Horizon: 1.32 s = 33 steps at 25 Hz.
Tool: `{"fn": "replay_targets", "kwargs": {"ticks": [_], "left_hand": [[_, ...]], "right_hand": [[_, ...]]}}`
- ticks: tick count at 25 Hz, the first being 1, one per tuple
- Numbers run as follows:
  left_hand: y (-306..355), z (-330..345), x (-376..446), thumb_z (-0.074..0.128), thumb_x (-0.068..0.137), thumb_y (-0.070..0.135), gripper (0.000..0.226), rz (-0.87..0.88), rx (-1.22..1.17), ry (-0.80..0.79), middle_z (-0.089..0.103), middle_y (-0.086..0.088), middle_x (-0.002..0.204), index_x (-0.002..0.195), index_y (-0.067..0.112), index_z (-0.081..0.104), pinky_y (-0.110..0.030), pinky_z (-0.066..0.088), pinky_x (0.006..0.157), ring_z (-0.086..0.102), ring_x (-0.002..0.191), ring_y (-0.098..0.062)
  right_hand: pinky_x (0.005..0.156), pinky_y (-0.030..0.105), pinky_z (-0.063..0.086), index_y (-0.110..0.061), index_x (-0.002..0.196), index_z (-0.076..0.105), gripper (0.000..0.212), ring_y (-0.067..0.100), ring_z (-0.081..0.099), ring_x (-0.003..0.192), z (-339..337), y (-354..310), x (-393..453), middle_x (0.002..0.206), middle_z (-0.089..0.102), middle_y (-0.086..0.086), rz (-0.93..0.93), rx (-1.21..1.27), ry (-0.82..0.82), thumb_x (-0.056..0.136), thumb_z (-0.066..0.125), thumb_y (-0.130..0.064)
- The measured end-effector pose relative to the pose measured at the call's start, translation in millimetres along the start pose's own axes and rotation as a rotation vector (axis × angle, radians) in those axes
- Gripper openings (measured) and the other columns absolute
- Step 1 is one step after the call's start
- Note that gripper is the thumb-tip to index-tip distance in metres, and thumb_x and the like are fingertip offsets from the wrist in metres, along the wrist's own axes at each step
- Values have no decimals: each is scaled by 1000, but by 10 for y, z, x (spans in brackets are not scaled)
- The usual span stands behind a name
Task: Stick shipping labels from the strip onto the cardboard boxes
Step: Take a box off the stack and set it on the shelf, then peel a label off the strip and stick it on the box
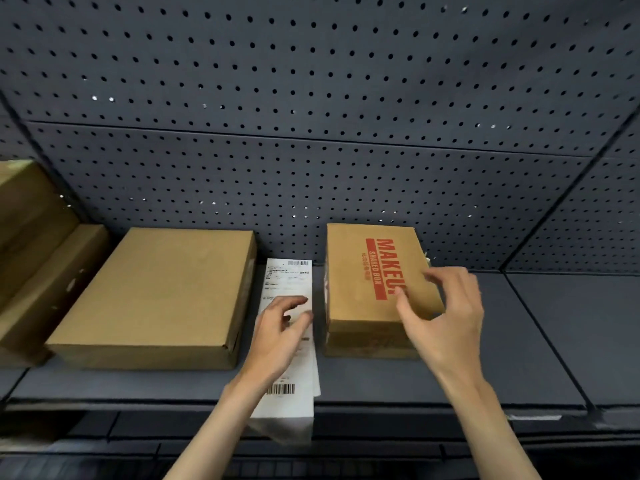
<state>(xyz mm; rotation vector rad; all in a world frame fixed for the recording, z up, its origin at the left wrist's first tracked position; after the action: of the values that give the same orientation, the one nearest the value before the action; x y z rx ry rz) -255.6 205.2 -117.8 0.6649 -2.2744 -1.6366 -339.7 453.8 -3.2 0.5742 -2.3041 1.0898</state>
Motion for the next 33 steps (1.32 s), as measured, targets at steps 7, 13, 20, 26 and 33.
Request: {"fn": "replay_targets", "kwargs": {"ticks": [7,13,20,26,33], "left_hand": [[-418,-394,-615,64,72,22,12,194,369,-5,64,15,79,82,24,69,-20,49,65,62,74,-1],[-544,-527,-772,57,74,29,15,243,429,2,62,15,81,83,25,69,-27,50,71,60,80,-5],[-599,-667,-906,62,81,38,22,315,457,42,53,13,69,68,23,55,-33,50,61,54,66,-7],[-703,-702,-945,68,75,67,44,316,477,22,53,16,66,63,27,53,-22,44,62,50,70,-1],[-600,-601,-918,72,78,39,20,269,11,-81,73,14,88,96,37,78,-20,51,78,68,88,-5]], "right_hand": [[80,33,52,-11,98,71,18,20,60,94,1272,-1012,-1296,101,64,0,-575,89,-637,86,69,-24],[98,31,50,-18,117,69,39,14,55,120,1716,-811,-1690,125,60,-6,-508,56,-892,85,63,-38],[101,31,50,-20,112,73,28,11,55,126,1662,-747,-1691,128,63,-8,-462,105,-870,90,66,-37],[99,26,52,-15,114,77,28,9,62,120,1508,-752,-1605,121,71,-5,-394,195,-763,100,63,-34],[91,27,54,-14,114,77,25,10,64,110,1381,-943,-1517,116,70,-4,-425,244,-715,98,68,-31]]}}
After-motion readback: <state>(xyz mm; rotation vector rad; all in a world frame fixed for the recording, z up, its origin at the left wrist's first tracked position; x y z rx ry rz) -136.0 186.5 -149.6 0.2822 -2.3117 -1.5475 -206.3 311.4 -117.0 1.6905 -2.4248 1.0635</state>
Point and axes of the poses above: each hand's wrist, its own x-axis towards the middle knuckle, its own z-axis out of the palm, y = z × x, the point moved 9 cm from there along x, towards the middle knuckle
